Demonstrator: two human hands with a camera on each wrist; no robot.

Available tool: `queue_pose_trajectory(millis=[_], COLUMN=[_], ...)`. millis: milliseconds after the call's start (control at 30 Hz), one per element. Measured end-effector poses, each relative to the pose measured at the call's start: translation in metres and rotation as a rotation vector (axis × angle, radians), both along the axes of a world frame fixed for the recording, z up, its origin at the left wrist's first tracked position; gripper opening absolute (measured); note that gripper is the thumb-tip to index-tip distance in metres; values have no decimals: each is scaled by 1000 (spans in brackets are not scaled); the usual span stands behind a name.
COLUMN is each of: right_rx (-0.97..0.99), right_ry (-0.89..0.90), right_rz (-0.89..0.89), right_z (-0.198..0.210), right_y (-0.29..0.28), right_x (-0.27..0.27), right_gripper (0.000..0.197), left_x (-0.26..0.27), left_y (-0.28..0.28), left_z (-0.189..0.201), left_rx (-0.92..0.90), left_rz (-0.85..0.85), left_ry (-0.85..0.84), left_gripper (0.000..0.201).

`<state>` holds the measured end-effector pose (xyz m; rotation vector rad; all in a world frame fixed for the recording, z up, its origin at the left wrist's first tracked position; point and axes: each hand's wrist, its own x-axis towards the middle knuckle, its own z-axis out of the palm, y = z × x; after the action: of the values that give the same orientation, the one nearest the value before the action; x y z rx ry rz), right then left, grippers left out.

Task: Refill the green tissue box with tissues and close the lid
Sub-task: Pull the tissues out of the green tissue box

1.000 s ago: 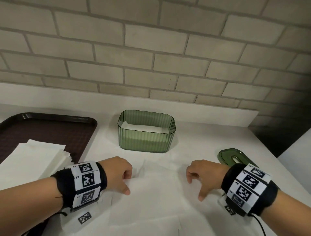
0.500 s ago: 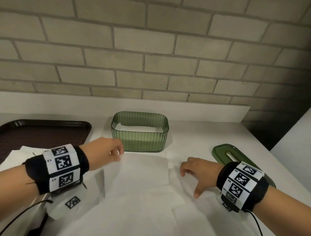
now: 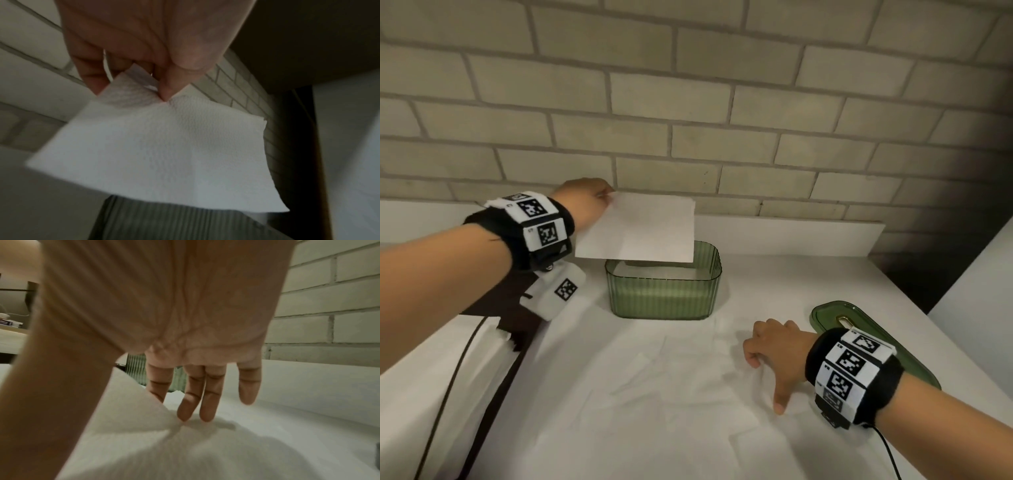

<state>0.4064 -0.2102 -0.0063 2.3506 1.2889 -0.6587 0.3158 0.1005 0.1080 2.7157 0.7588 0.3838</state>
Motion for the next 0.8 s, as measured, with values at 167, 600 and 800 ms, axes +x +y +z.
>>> queue_pose_trajectory(millis=[167,600,800], right_rx=[-61,606,719], right_ry=[-85,253,494], right_rz=[87,-163,-181], right_z=[3,51,64], right_y=[1,-12,-13], right_x=[5,30,40], right_gripper=[75,14,13], left_x=[21,55,67], left_y=[8,-15,-22], left_z=[-13,-41,-57], left_rx=[-19,-30,33], left_rz=[2,-111,-170], left_ry=[79,359,525], left_gripper=[35,36,36])
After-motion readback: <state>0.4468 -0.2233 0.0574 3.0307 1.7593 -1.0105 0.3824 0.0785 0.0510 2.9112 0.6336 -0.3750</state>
